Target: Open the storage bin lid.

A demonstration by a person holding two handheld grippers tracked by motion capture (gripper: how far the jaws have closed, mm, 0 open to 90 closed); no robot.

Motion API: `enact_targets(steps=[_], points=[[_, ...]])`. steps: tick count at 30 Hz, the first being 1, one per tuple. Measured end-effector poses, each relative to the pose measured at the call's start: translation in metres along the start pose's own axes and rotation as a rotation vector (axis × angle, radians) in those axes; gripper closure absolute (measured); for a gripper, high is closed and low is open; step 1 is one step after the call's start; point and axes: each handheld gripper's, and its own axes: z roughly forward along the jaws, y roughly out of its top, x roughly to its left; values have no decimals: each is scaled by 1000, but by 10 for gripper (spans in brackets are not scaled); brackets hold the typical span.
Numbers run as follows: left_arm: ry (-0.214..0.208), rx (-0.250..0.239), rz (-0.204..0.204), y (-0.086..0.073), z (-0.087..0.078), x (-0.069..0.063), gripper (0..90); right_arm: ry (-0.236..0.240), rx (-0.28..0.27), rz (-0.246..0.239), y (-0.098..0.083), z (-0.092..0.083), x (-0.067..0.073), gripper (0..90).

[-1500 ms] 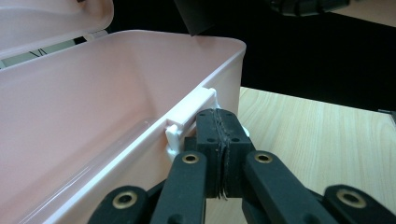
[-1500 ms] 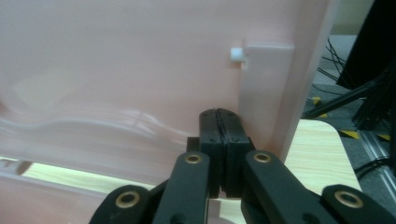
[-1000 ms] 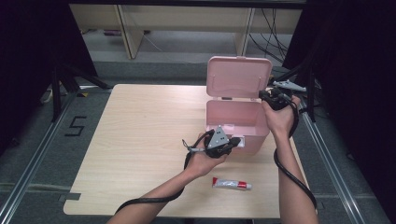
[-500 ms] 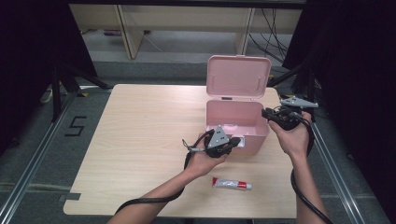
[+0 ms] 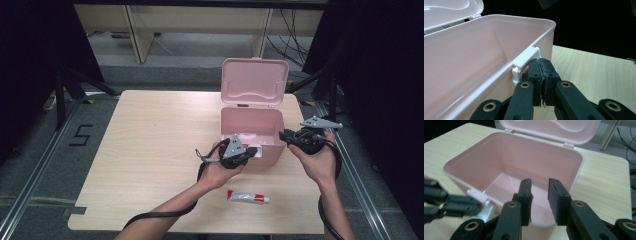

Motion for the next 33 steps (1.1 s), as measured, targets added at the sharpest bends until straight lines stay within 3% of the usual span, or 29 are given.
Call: enact_targets(steps=[1,7,11,12,15,16,18,22,23,25,26,31,33], points=[[1,0,3,0,0,0,869,12,13,-27,-5,-2,1,733],[4,2,7,1,0,0,867,23,41,-44,-15,-10,7,735],[3,4,9,1,0,0,864,44,73,-84,-26,-13,14,737],[3,3,8,1,0,0,863,58,95,-68,-29,-12,17,737],[-2,3,15,2,0,0,853,87,135,-98,-37,-11,17,736],[-2,7,19,2,-1,0,846,121,178,-106,-43,-9,19,734],[0,6,13,2,0,-1,845,130,192,-127,-45,-9,19,733],[0,6,9,2,0,-1,844,205,290,-149,-56,-2,28,710],[0,5,9,2,0,-1,839,229,315,-193,-59,2,28,699],[-1,8,18,3,0,-1,838,252,368,-211,-62,5,30,689],[1,6,10,2,0,-1,838,255,369,-228,-64,7,31,688],[-2,5,10,3,0,-1,829,299,418,-221,-69,15,39,685],[-3,4,10,3,-1,-1,825,301,410,-264,-69,17,37,685]])
